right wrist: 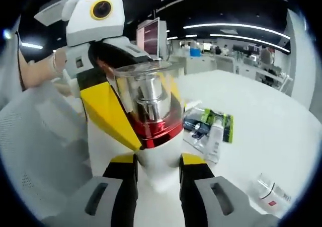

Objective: Arrange the skincare products in the storage area until every visible bottle or jar stands upright without overlapping.

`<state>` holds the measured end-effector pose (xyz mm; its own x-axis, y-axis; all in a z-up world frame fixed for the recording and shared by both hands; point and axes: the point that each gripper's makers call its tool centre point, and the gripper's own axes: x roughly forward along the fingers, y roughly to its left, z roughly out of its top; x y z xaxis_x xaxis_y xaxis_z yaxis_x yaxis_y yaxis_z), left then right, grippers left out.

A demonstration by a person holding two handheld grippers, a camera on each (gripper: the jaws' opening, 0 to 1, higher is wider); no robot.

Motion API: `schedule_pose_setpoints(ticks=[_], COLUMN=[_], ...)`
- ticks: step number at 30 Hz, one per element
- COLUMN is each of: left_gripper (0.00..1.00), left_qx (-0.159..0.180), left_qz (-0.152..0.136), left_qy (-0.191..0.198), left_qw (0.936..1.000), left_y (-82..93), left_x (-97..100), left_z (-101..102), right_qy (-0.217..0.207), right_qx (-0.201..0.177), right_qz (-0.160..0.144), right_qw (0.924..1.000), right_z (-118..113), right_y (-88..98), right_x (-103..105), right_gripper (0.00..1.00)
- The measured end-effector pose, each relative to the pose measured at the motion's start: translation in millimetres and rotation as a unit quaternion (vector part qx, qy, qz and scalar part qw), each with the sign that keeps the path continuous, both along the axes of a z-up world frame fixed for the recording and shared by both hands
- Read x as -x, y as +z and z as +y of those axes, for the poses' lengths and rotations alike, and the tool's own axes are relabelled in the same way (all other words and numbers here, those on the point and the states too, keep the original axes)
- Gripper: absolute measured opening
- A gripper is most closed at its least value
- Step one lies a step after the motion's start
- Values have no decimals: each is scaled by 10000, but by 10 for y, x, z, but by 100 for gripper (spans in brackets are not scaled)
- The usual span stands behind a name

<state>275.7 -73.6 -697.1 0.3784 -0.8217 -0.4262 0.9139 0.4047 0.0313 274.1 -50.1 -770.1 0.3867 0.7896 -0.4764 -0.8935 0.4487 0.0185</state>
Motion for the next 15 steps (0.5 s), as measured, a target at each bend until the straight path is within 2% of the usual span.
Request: schedule_pose_setpoints(ticks=[4,15], left_gripper=[32,35], left_qx=[-26,6], left_qz=[-95,-74], left_qy=[9,83], left_qw=[10000,9999], left_y=[8,21], left_x=[-15,-34], left_z=[11,56], right_qy=[53,35], right_qx=[-29,-82], right_qz=[-53,-76], right_qw=[10000,9999], right_z=[-1,-42], right_y=[4,14], right_x=[-16,-60], right_gripper=[30,30])
